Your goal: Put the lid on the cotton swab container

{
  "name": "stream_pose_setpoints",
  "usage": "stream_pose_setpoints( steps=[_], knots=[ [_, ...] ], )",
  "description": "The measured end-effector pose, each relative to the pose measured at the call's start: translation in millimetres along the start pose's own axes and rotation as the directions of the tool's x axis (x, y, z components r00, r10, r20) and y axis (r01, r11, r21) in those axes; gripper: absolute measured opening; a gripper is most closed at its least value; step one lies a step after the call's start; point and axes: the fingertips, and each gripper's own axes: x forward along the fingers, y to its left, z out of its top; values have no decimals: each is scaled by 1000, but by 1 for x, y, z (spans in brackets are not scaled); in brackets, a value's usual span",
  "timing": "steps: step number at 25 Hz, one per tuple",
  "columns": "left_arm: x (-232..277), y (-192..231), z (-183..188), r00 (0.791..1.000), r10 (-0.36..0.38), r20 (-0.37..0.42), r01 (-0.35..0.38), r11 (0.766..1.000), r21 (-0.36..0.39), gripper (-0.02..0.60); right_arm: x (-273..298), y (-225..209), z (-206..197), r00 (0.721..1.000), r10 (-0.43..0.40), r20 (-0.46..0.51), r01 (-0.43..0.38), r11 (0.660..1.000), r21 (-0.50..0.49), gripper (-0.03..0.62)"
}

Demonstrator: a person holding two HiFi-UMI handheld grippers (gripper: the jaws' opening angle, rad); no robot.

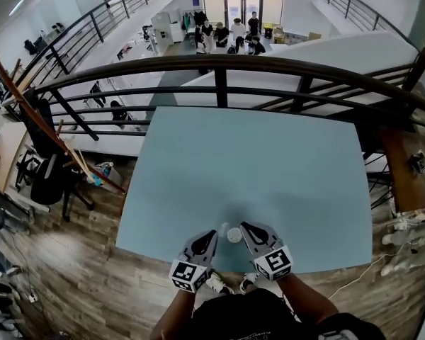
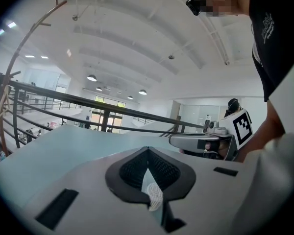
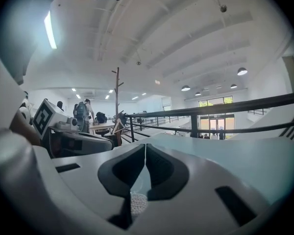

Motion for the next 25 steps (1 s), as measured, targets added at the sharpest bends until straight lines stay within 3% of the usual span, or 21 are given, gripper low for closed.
stream_pose_setpoints(
  steps=[7,15,19,22,25],
  knots=[
    [2,6,-30,998,-8,-54,7,1000,-20,11,-6,1,-42,997,-29,-77,27,999,-26,20],
    [4,25,-60,995,9,-95,-14,998,-56,11,-2,12,-101,987,24,-162,-30,999,-32,21],
    [8,31,-72,992,7,-125,-15,998,-62,11,7,14,-107,981,36,-193,-38,999,-8,29],
    [16,36,-81,990,18,-140,-28,997,-66,11,12,10,-121,974,53,-221,-55,998,-6,149],
    [20,44,-88,988,33,-148,-43,997,-70,11,17,5,-134,968,49,-248,-57,998,-22,186]
  ],
)
